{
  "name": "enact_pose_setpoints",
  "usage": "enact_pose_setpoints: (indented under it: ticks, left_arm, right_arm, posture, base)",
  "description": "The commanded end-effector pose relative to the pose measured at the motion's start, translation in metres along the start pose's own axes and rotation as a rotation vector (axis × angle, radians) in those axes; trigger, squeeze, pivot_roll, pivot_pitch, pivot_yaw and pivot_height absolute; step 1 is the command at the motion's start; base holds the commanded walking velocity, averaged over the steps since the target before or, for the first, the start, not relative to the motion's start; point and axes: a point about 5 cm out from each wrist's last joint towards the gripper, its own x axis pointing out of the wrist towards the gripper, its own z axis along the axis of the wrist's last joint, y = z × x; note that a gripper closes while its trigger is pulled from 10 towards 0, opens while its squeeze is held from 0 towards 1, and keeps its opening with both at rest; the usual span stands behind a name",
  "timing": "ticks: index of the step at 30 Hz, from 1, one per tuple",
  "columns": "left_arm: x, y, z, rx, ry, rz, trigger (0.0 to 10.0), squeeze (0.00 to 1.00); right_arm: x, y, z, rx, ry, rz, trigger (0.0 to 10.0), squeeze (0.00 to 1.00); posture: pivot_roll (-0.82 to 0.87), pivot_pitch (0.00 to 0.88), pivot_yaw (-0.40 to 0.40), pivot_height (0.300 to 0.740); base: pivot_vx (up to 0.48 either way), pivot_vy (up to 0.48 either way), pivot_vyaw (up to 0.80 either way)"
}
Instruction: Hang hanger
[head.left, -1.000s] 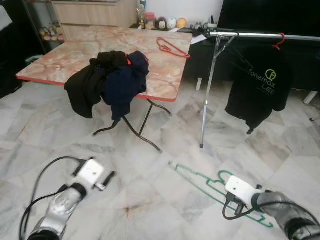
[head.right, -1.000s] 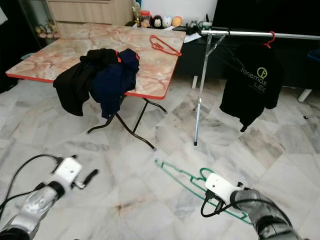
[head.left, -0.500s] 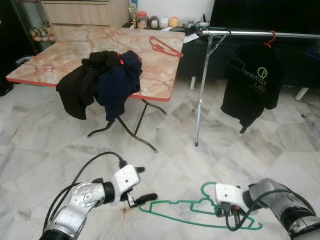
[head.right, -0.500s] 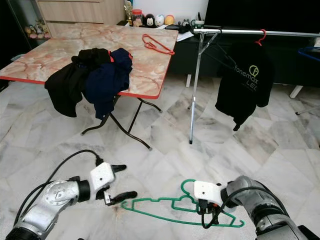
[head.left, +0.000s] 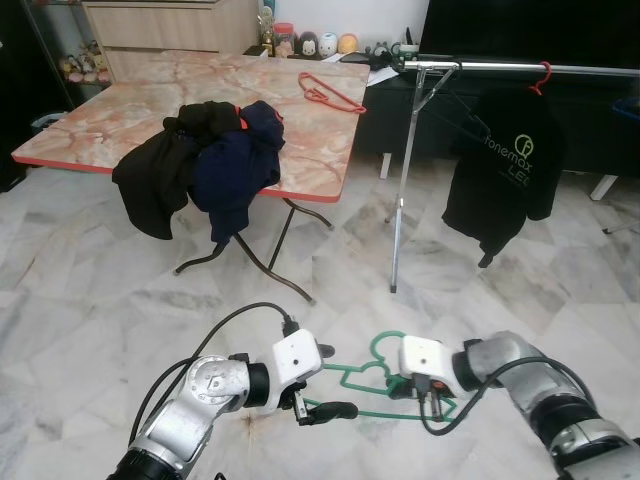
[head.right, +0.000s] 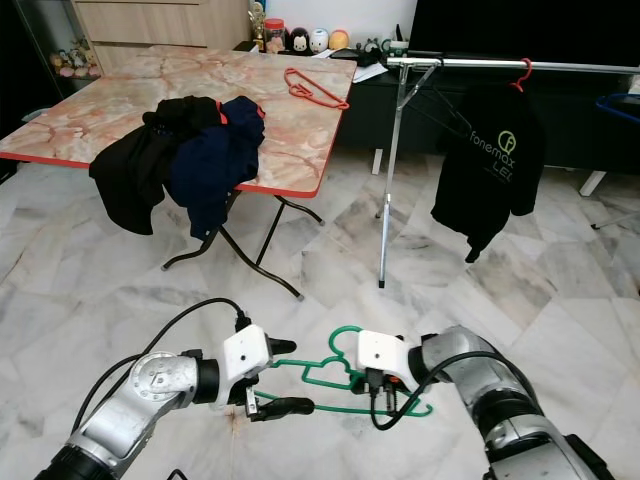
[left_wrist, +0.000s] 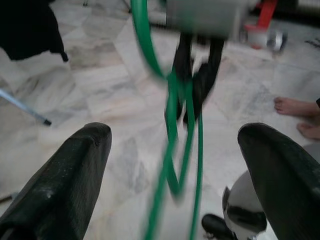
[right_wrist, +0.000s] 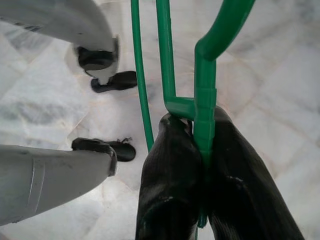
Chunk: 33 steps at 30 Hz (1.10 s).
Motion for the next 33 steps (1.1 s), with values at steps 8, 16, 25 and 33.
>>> enact_pose_setpoints:
  ticks: [8, 16, 25, 33]
  left_arm:
    - [0.005, -0.006, 0.0, 0.044, 0.084, -0.076, 10.0, 0.0]
    - [0.006, -0.009, -0.022, 0.074, 0.249, -0.088, 10.0, 0.0]
    - [0.011, -0.005, -0.014, 0.049, 0.197, -0.038, 0.0, 0.0]
    - [0.009, -0.002, -0.012, 0.058, 0.206, -0.04, 0.0, 0.0]
  right_arm:
    - [0.008, -0.001, 0.008, -0.122, 0.085, 0.003, 10.0, 0.0]
    - [0.017, -0.004, 0.021, -0.16, 0.064, -0.012, 10.0, 0.0]
    - [0.027, 0.0, 0.03, -0.191, 0.041, 0.007, 10.0, 0.0]
    - [0.024, -0.001, 0.027, -0.198, 0.058, 0.001, 10.0, 0.0]
  posture:
    - [0.02, 0.0, -0.051, 0.74]
    - [0.02, 0.0, -0.05, 0.74]
    - [0.02, 0.0, -0.048, 0.74]
    - [0.02, 0.0, -0.048, 0.74]
  base:
    - [0.0, 0.0, 0.0]
    - [0.0, 0.0, 0.0]
    - [0.0, 0.0, 0.0]
    - [0.0, 0.0, 0.0]
